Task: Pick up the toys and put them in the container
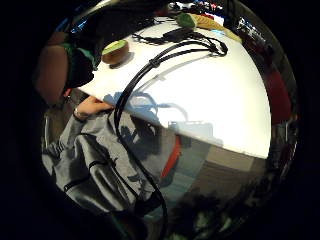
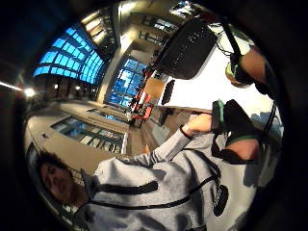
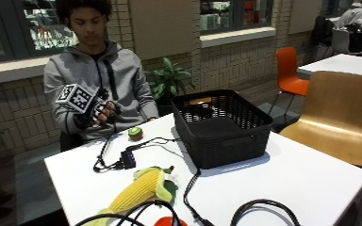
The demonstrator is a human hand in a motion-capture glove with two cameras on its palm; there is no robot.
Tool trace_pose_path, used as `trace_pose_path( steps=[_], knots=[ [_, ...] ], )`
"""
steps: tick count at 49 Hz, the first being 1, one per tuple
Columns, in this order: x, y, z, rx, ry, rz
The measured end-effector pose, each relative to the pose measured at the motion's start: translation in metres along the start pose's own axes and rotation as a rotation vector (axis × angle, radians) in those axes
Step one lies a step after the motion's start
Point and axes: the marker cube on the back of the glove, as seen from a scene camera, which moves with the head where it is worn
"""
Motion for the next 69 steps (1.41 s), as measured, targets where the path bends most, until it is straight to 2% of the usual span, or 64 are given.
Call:
trace_pose_path(
  steps=[13, 22, 27, 32, 41, 49, 58, 69],
  knots=[
    [0.021, -0.059, 0.011, -0.087, 0.196, 0.015],
    [0.029, -0.097, 0.02, -0.277, 0.422, 0.037],
    [0.035, -0.112, 0.025, -0.377, 0.464, 0.026],
    [0.043, -0.126, 0.032, -0.405, 0.485, 0.02],
    [0.044, -0.115, 0.049, -0.354, 0.517, 0.03],
    [0.038, -0.126, 0.041, -0.174, 0.52, -0.07],
    [-0.003, -0.139, 0.021, -0.073, 0.507, -0.188],
    [-0.083, -0.19, 0.007, -0.04, 0.607, -0.361]
  ],
)
